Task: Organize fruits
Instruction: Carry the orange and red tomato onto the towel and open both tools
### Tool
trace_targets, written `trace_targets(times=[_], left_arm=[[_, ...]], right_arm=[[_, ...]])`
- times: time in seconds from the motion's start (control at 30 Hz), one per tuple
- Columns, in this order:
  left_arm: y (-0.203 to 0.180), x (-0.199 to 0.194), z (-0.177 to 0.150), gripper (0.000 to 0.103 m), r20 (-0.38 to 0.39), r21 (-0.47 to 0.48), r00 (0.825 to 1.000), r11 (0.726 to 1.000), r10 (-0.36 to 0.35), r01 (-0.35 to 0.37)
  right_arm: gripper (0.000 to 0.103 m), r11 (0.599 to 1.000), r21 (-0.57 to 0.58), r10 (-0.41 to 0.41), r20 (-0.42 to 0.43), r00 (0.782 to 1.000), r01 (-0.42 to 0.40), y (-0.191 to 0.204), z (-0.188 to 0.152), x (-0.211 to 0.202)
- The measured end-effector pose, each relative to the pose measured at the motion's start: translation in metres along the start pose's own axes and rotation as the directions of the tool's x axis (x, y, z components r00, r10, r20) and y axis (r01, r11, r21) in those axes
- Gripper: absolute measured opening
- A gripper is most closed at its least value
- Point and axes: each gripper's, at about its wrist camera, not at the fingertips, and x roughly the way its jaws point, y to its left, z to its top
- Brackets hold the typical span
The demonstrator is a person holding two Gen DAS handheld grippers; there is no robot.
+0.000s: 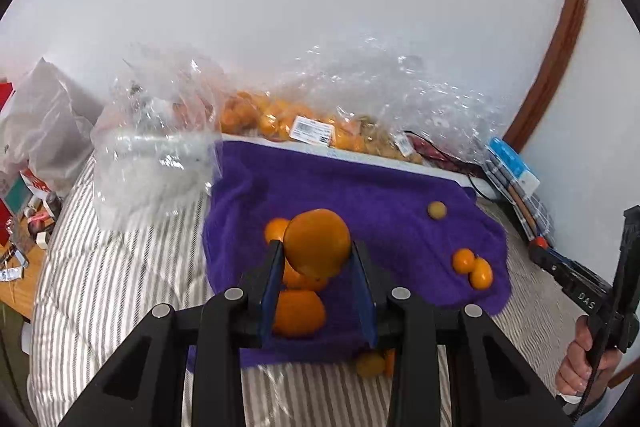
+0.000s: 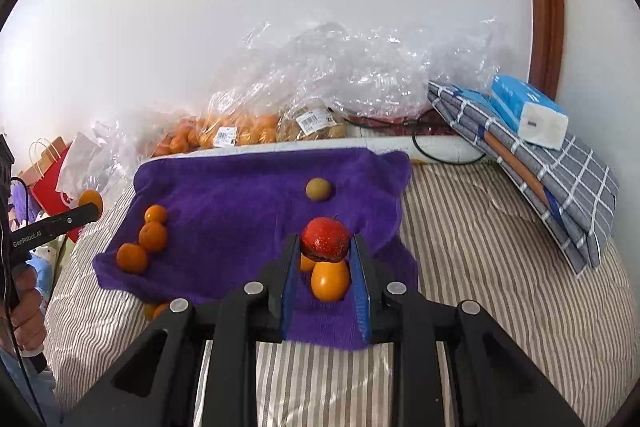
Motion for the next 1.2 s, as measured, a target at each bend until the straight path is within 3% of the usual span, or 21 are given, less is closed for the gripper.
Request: trace_targets(times=[0.3, 0.73, 1.2], left_arm=[[0.012, 0.03, 0.005, 0.032, -0.017, -0.014, 0.999, 0.999, 0.041, -0.042], [0.021, 0.058, -0.012, 0.032, -0.089, -0.014, 0.994, 0.998, 0.061, -0.063], [0.026, 0.068, -0.017, 0.032, -0.106, -0.045, 0.992, 0.996, 0.069, -0.074]], right_arm=[[0.025, 1.0, -0.008, -0.001, -0.001, 1.0, 0.001, -0.003, 0.018, 0.032], [0.025, 1.0, 0.015, 0.005, -0.081, 0.997, -0.004, -0.013, 0.003, 0.09], [0.025, 1.0, 0.012, -0.006, -0.071, 0.997, 0.007, -0.014, -0.002, 0.094]])
